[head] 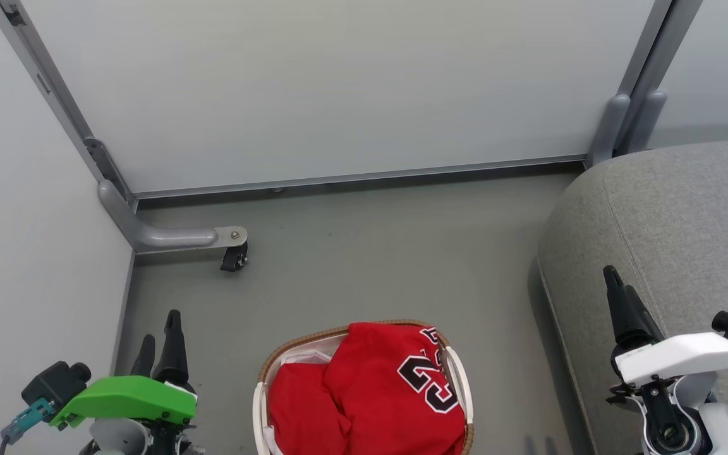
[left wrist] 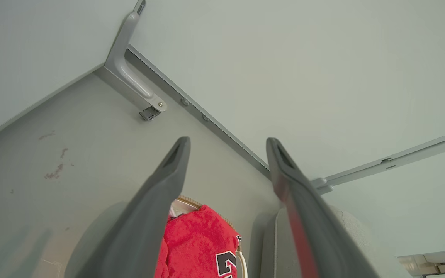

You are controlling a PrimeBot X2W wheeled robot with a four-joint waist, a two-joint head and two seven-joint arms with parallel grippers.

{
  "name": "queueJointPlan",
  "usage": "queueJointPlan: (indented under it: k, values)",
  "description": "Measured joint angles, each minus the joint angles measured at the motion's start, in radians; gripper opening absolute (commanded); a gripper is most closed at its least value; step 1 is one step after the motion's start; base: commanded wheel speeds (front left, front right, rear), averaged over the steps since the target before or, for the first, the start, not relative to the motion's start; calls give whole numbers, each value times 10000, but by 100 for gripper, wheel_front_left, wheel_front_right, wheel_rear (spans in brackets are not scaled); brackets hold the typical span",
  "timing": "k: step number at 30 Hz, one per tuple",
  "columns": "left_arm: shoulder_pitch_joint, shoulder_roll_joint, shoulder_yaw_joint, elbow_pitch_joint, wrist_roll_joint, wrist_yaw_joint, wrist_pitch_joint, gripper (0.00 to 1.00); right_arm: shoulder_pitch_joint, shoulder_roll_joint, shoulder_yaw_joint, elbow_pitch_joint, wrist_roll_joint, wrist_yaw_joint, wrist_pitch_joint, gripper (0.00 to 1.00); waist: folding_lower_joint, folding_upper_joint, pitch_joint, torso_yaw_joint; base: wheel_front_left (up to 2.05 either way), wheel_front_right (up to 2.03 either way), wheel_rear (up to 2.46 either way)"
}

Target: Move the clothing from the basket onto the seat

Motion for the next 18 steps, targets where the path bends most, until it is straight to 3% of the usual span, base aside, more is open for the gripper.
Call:
queueJointPlan:
  k: [18]
  values:
    - [-98,109,-604,337,2495,453,-598,100,-90,-184,305,67,-2750,2,-610,100,0,0,26,-47,0,0,0]
